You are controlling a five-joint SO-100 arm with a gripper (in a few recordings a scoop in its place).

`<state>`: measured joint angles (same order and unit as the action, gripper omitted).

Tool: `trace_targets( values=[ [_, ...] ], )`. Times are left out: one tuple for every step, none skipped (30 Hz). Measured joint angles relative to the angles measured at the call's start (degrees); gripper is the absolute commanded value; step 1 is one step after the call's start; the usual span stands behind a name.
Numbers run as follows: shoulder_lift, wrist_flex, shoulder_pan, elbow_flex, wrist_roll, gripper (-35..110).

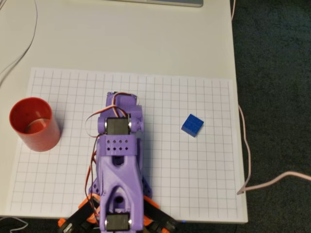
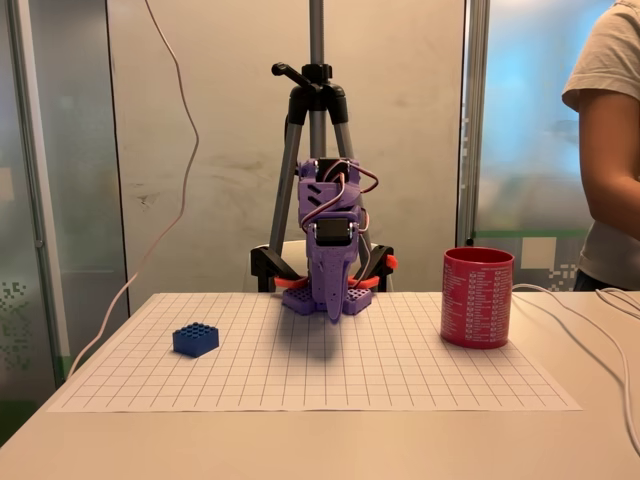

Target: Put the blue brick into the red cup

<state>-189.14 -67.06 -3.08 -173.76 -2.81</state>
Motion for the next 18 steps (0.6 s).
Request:
trace_targets(
  values=[
    [0.00, 0.18, 0.00, 0.00, -0.44, 0],
    [0.00, 0.35, -0.09, 0.00, -2.02, 0],
    [0.00, 0.44, -0.97, 0.00, -3.08, 0],
    [0.00, 0.44, -2.37, 0.00, -3.25, 0],
    [0.00, 0.44, -2.29, 0.00, -3.60, 0],
    [0.00, 0.44, -1.76, 0.00, -3.78, 0],
    [0.00, 0.44, -2.11, 0.00, -3.87, 0],
    [0.00, 0.44, -2.72, 0.00, -3.96, 0],
    [0.00, 0.44, -2.99, 0.00, -4.13, 0],
    [0.00, 0.44, -2.72, 0.00, -4.57, 0],
    [0.00, 0.44, -2.37, 0.00, -4.83, 0],
    [0.00, 0.35, -2.11, 0.00, -4.83, 0],
    [0.00, -0.09, -1.76, 0.00, -4.22, 0],
    [0.00, -0.53, -1.23, 0.00, -3.52, 0],
    [0.00, -0.62, -0.79, 0.00, -2.72, 0],
    [0.00, -0.62, 0.09, 0.18, -1.32, 0],
    [0.35, -0.62, 1.49, 1.05, 0.00, 0],
    [0.18, -0.62, 2.72, 2.02, 1.23, 0]
  ],
)
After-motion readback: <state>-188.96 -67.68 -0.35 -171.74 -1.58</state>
